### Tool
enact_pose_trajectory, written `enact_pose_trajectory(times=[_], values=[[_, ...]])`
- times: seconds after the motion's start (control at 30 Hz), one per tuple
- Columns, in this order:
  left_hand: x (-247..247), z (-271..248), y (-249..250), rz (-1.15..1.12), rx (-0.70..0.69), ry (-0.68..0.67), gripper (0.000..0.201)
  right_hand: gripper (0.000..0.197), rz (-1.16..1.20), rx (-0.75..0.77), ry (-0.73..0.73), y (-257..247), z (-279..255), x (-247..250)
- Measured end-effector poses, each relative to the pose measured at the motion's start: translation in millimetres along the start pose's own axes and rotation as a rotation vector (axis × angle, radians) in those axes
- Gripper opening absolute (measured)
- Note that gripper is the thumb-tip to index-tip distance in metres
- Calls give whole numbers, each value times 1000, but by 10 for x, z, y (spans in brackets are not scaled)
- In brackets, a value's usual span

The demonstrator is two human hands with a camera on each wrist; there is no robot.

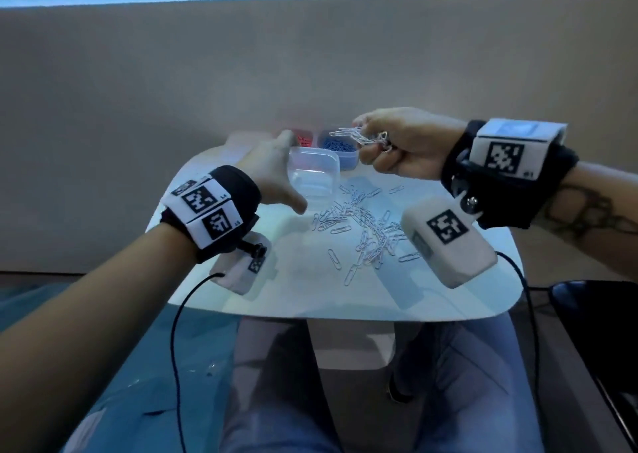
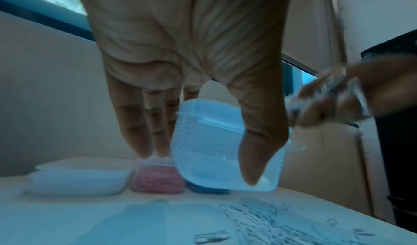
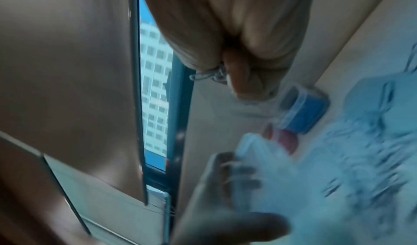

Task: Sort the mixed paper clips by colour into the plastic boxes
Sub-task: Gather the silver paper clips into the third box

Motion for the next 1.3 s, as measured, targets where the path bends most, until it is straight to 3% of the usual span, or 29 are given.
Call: enact_pose_trajectory(times=[0.1, 0.27, 0.33, 0.5, 0.57, 0.7, 0.77, 0.8, 0.9, 0.97, 1.03, 1.1, 1.17, 1.27, 1.3], values=[[-133, 32, 139, -92, -27, -47, 86, 18, -164, -79, -66, 11, 22, -197], [-186, 95, 225, -179, -24, -63, 90, 18, -966, 14, -54, -45, 237, -345], [-181, 122, 223, -206, -14, -58, 91, 19, -1175, 44, -59, -106, 250, -396], [-134, 145, 106, -285, 47, -36, 84, 28, -965, 34, -61, -216, 309, -541], [-89, 130, 34, -269, 70, -25, 82, 39, -1016, 47, -61, -253, 289, -555], [42, 71, -225, -218, 129, 6, 82, 22, -899, 284, 124, -608, 160, -343], [113, 23, -450, -154, 175, 24, 86, 17, -922, 300, 258, -605, 140, -95], [149, -6, -560, -121, 201, 35, 87, 17, -1009, 268, 255, -487, 167, -45], [259, -70, -794, -71, 239, 85, 86, 17, -1326, 290, -64, 25, 218, -404], [304, -91, -890, -58, 255, 108, 85, 36, -1511, 405, -246, 327, 231, -759], [286, -87, -979, -58, 282, 93, 85, 58, -1630, 426, -333, 591, 268, -1013], [226, -70, -1032, -65, 293, 64, 88, 64, -1717, 390, -382, 826, 303, -1069], [148, -59, -1076, -65, 294, 42, 89, 63, -1826, 393, -455, 1026, 252, -954], [19, -17, -1112, -57, 283, 16, 93, 41, -1648, 606, -623, 1063, 72, -887], [-31, 3, -1089, -63, 277, -1, 96, 34, -1659, 754, -647, 1014, 85, -852]])
Point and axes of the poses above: each hand's wrist, its own z-axis towards the middle knuckle, its own x-axis out of the back of the hand, y = z × x, the point moved 10 cm from there along z, towards the middle knuckle, and after that the axes turned 7 degrees about y, right-handed, at the moved point
